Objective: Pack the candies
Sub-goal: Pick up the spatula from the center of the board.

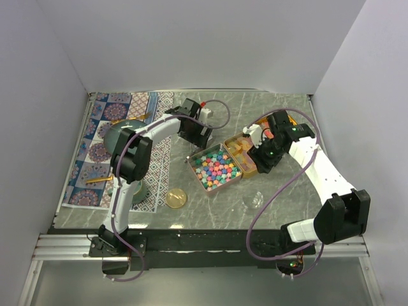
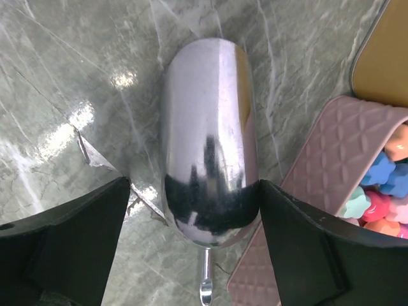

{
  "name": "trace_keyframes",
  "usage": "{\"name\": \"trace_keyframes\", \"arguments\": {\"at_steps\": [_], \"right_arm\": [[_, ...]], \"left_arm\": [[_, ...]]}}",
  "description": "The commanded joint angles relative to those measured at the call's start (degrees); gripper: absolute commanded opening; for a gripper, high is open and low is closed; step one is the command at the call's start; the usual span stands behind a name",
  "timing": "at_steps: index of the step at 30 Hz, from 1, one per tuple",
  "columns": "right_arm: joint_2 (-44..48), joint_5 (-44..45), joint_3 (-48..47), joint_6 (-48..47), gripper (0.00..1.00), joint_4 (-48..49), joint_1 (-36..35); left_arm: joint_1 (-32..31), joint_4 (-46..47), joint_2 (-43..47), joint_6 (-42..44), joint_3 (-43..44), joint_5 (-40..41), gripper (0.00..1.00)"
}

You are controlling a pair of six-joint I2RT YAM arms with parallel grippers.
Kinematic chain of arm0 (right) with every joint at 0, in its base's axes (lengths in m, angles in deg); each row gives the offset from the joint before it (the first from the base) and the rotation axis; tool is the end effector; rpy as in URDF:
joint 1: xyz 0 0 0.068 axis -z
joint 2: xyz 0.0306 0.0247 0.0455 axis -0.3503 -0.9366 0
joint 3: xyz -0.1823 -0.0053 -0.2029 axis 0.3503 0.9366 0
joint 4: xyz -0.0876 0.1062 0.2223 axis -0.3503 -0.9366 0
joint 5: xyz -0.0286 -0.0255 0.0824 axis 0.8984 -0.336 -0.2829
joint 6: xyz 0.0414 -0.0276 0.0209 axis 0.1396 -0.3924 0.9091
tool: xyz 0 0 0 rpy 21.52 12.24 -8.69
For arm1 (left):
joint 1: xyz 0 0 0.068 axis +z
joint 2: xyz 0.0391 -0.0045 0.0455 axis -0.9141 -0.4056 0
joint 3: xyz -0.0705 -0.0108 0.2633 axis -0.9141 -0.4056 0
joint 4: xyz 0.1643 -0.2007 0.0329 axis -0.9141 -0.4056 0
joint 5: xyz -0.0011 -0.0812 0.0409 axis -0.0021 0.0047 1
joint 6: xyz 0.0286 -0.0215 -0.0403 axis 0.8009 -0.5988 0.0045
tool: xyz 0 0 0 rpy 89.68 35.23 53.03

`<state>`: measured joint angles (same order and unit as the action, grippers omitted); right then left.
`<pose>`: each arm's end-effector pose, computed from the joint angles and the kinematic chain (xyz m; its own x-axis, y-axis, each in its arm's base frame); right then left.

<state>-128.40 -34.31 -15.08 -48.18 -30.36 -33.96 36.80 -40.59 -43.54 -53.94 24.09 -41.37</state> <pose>0.2448 0.0684 0.2916 -0.5557 -0.7146 -0.4250 -0.7912 0.6115 0.0064 0.4232 -0.2459 0.1711 -0.7437 0.4359 -0.5069 0.5828 0.7941 -0.1722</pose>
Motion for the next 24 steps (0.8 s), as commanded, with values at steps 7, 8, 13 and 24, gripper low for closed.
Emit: {"name": "trace_keyframes", "arguments": {"at_steps": [7, 8, 13, 24], "right_arm": [[1.09, -0.62, -2.04, 0.04, 0.59, 0.52, 0.27], [0.83, -0.97, -2.57, 0.21, 0.59, 0.7, 0.27], [-3.03, -9.12, -12.84, 7.41, 0.59, 3.49, 1.49], [-10.23, -45.7, -15.86, 44.42, 0.64, 35.73, 3.87]], "left_arm": [[-0.34, -1.04, -0.85, 3.42, 2.22, -1.89, 0.37], [-0.34, -1.22, -0.76, 3.33, 2.75, -2.16, 0.29], [4.3, -3.42, 2.65, -2.87, 8.55, -5.31, 0.22], [20.48, 50.46, 26.75, -44.48, -14.32, -40.11, 0.28]]}}
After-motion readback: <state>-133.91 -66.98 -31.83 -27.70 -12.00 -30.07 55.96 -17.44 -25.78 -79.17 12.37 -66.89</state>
